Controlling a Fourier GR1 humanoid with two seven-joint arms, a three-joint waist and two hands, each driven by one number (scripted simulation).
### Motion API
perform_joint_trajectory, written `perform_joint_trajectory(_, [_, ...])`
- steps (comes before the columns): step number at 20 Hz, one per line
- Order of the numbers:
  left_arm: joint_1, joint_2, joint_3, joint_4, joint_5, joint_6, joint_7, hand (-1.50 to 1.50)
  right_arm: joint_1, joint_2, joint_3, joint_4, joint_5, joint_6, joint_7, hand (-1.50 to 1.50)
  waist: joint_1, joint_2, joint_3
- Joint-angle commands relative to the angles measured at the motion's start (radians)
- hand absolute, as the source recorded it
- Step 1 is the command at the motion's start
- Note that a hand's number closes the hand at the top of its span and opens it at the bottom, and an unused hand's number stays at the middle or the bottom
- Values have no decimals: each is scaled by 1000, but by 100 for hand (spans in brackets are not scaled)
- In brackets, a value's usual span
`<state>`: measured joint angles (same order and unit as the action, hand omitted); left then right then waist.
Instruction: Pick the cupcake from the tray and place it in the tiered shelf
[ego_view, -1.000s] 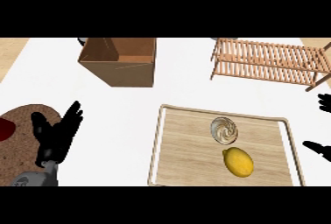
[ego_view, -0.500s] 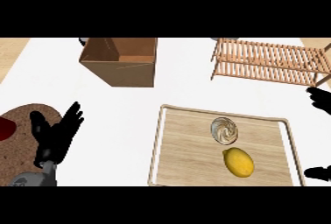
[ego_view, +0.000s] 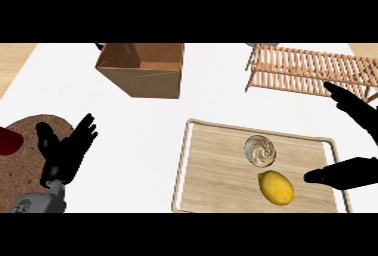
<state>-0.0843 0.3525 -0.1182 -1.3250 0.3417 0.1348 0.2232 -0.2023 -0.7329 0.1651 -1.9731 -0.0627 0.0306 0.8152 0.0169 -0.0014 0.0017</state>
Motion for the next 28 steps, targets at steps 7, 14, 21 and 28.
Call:
perform_joint_trajectory(7, [42, -15, 28, 38, -13, -38, -15, 0, -154, 149, 192, 156, 184, 50, 190, -150, -4, 4, -2])
perform_joint_trajectory(14, [54, -34, 33, -6, -54, -9, 7, 0, -142, 209, 241, 101, 266, 72, 333, -150, -15, 0, -2])
perform_joint_trajectory(21, [-6, -29, 84, 57, -47, -58, -4, 0, -110, 266, 265, 140, 402, 71, 323, -150, -19, 1, -2])
perform_joint_trajectory(28, [-2, -49, 81, 38, -77, -54, 36, 0, -126, 374, 275, 264, 505, 63, 267, -150, -14, 2, -2])
